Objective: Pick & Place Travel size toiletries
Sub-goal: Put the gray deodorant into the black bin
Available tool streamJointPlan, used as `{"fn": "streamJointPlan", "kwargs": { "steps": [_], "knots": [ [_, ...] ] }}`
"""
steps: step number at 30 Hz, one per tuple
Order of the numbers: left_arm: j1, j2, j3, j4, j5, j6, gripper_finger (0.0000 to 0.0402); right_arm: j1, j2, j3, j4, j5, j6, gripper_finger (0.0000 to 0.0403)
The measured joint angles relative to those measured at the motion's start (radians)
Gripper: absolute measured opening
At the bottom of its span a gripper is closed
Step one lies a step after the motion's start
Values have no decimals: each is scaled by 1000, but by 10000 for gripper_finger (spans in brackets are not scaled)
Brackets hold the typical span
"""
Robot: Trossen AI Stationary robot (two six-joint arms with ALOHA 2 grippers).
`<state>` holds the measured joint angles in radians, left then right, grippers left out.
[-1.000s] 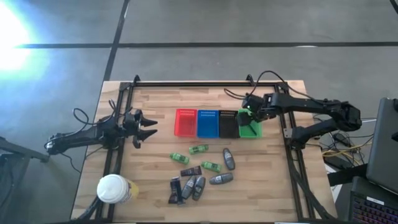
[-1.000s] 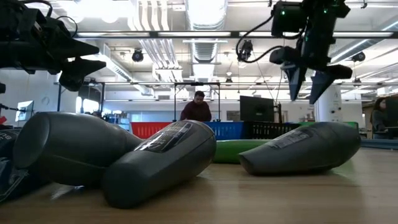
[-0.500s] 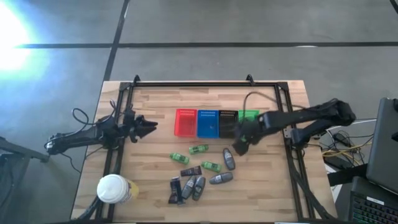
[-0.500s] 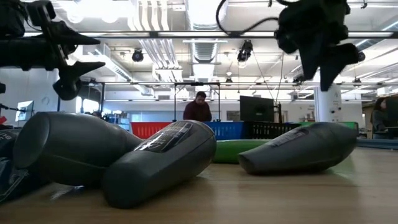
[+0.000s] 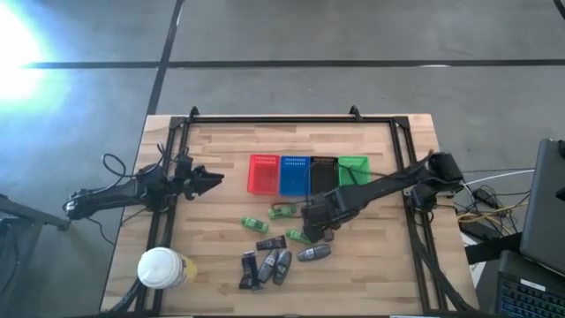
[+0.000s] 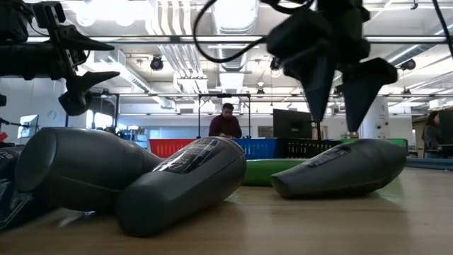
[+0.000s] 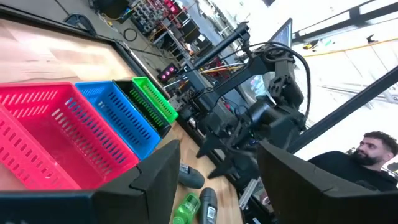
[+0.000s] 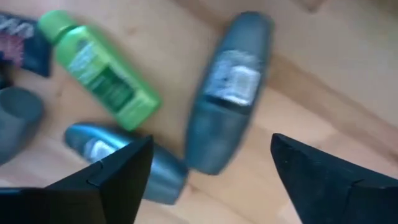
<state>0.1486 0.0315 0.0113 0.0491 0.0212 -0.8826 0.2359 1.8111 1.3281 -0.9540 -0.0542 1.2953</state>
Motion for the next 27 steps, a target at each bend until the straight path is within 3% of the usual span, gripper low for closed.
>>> {"fn": "streamJointPlan", "kwargs": {
  "steps": [8,17,21,27],
  "knots": [
    [0,1,0,-7,0,0,218,10,100,45,-63,2,-4,362],
    [0,5,0,-22,-1,0,218,14,152,-6,6,-25,-42,325],
    [0,6,0,-26,-3,0,218,12,179,-21,9,-57,-35,291],
    [0,6,0,-29,-3,0,218,15,161,-26,12,-38,-39,195]
  ]
}}
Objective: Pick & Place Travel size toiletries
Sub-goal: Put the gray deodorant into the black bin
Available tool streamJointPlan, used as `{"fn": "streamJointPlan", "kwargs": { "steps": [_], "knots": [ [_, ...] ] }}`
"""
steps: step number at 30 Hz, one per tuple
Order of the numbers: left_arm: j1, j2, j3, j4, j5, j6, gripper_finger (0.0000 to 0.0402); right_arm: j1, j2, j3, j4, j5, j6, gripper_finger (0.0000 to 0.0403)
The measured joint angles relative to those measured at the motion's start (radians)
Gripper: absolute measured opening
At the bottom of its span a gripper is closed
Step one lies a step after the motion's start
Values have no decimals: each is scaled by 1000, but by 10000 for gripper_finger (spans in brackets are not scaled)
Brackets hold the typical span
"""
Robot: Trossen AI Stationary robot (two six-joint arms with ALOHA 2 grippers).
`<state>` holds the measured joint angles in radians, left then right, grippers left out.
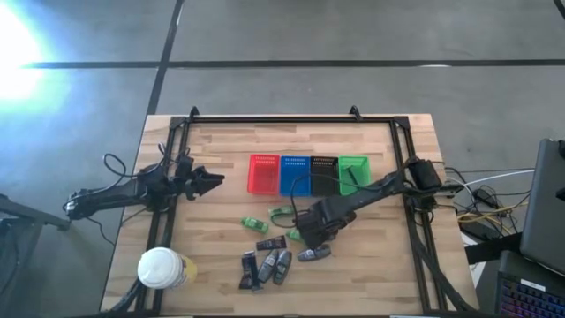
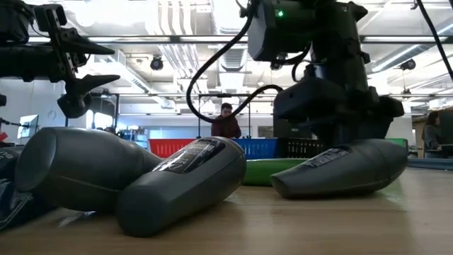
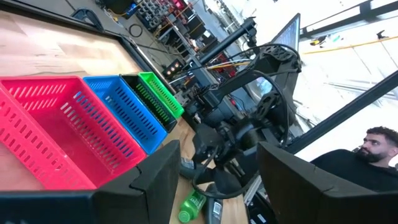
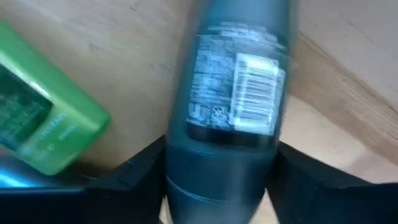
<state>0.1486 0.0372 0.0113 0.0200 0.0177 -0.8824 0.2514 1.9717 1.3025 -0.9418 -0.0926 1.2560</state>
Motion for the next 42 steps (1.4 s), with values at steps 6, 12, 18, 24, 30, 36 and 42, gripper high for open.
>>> {"fn": "streamJointPlan", "kwargs": {
  "steps": [6,12,18,24,30,36,42],
  "knots": [
    [0,0,0,0,-13,0,218,-1,-118,1,-16,100,68,193],
    [0,1,0,0,-19,42,218,-15,-314,7,-8,210,225,193],
    [0,1,0,0,-19,81,218,-169,-415,6,156,282,205,193],
    [0,3,0,4,-44,94,218,-364,-318,21,285,190,28,193],
    [0,3,0,4,-45,92,218,-381,-270,51,286,135,-52,193],
    [0,3,0,3,-41,91,218,-373,-307,50,129,164,-52,193],
    [0,3,0,3,-41,98,218,-383,-303,-2,-2,178,-45,193]
  ]
}}
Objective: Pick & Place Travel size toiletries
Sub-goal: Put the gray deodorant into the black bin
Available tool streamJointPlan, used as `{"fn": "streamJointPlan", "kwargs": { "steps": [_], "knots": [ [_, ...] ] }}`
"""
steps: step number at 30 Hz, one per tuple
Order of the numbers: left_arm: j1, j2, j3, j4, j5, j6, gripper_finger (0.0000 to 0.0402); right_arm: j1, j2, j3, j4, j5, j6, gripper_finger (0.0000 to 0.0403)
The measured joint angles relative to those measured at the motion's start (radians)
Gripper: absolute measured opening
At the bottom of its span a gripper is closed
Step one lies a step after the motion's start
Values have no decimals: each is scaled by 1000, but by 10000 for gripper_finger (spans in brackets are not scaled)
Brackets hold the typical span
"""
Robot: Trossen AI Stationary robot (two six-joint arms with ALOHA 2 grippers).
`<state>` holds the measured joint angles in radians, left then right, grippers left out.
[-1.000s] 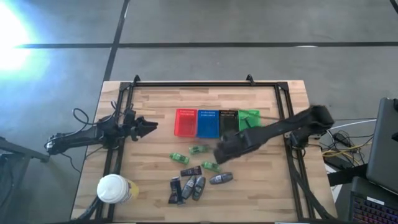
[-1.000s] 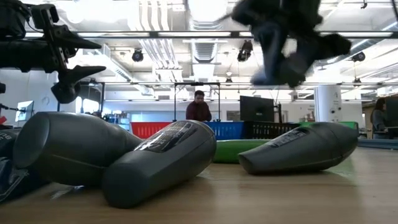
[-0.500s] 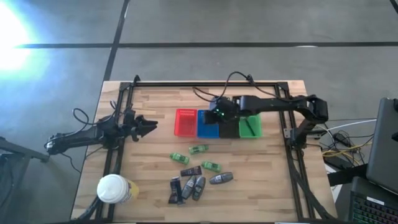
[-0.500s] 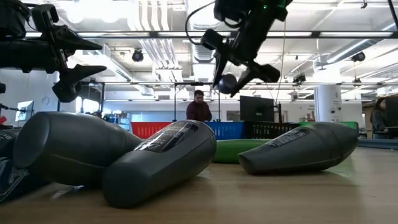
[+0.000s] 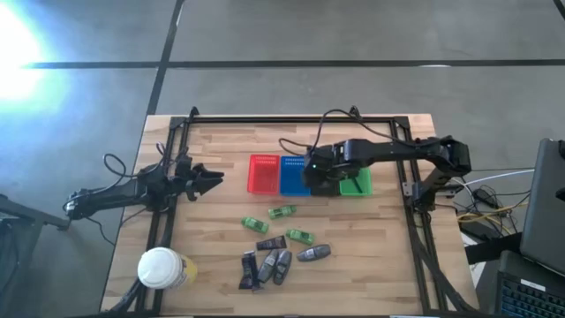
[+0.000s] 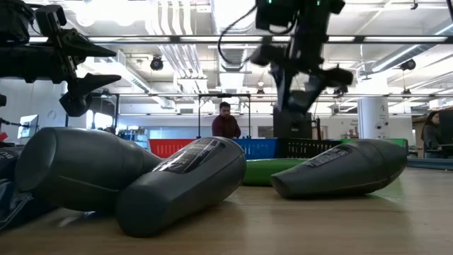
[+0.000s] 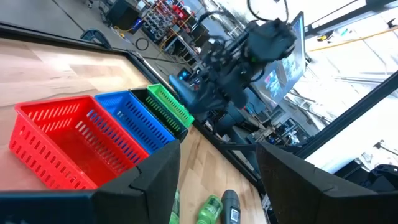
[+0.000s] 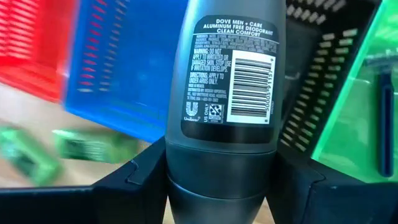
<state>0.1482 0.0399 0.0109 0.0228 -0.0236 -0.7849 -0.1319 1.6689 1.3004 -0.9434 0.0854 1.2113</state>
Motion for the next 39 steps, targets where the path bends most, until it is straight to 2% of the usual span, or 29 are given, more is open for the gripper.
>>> {"fn": "streamJointPlan", "kwargs": {
  "steps": [4,7,14,18,23,29,31,33,36,39],
  "knots": [
    [0,0,0,0,-1,9,218,-33,47,-52,14,0,0,193],
    [0,0,0,0,-2,10,218,-45,75,-69,38,43,17,200],
    [0,0,0,0,-3,10,218,-42,85,-64,33,65,-15,325],
    [0,0,0,0,-4,10,218,10,40,-58,30,50,-63,366],
    [0,1,0,0,-3,10,218,216,-20,-6,30,23,-450,372],
    [0,2,0,-1,-4,11,218,503,15,-4,33,-7,-855,361],
    [0,2,0,-1,-4,11,218,563,46,-4,43,-7,-901,357],
    [0,2,0,-1,-4,11,218,591,79,-4,43,-12,-873,353],
    [0,2,0,-1,-4,11,218,598,117,-4,45,-11,-808,352],
    [0,2,0,-1,-4,11,218,599,157,4,61,-12,-830,357]
  ]
}}
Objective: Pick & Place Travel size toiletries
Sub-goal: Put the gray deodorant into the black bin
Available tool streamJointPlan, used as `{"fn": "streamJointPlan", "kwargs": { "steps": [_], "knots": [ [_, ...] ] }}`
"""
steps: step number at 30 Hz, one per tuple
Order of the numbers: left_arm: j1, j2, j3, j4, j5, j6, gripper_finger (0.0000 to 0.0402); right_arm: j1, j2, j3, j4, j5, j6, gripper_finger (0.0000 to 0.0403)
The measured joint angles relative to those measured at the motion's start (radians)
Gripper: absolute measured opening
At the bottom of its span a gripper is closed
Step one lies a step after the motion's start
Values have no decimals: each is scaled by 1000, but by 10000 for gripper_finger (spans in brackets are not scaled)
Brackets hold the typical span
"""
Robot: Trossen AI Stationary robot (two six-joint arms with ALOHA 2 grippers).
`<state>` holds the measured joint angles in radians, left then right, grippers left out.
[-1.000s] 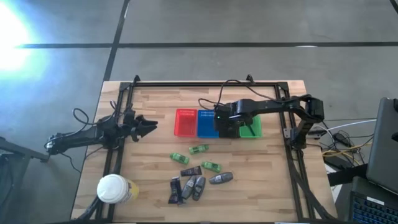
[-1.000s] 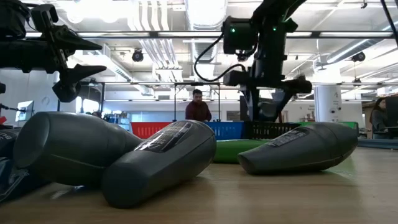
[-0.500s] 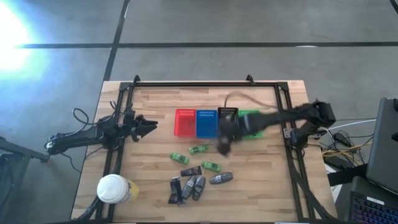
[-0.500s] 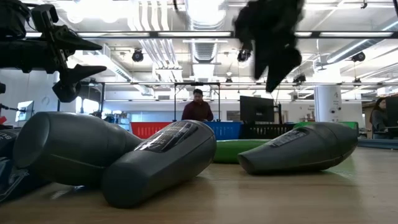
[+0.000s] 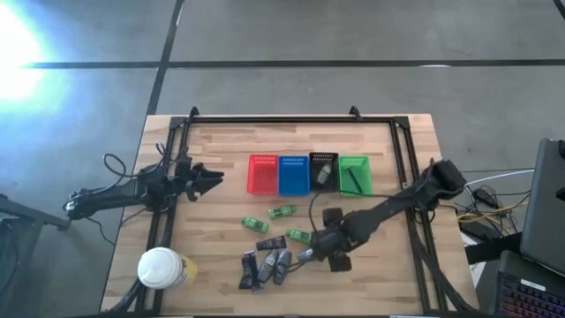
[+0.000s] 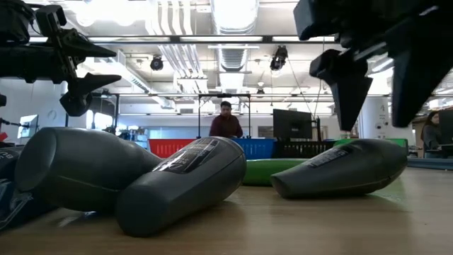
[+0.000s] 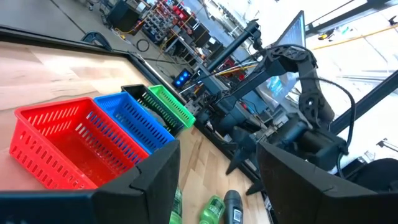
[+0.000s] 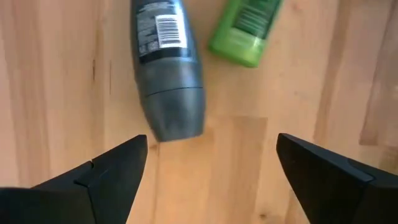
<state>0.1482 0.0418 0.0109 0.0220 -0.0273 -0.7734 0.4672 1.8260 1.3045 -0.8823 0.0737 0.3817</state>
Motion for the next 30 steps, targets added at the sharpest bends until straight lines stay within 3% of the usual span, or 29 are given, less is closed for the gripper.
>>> {"fn": "streamJointPlan", "kwargs": {
  "steps": [4,12,16,19,22,27,30],
  "knots": [
    [0,0,0,0,0,0,218,4,56,19,53,-16,-64,360],
    [0,0,0,0,0,0,218,-2,177,88,49,-35,-44,338],
    [0,0,0,0,0,0,218,-7,225,129,45,-114,-8,302],
    [0,0,0,0,0,0,218,-10,243,145,27,-142,34,245],
    [0,0,0,0,0,0,218,-9,245,149,25,-145,64,192],
    [0,0,0,0,0,0,218,-9,205,147,-60,-143,156,192],
    [0,0,0,0,0,0,218,-8,119,146,-159,-88,268,192]
  ]
}}
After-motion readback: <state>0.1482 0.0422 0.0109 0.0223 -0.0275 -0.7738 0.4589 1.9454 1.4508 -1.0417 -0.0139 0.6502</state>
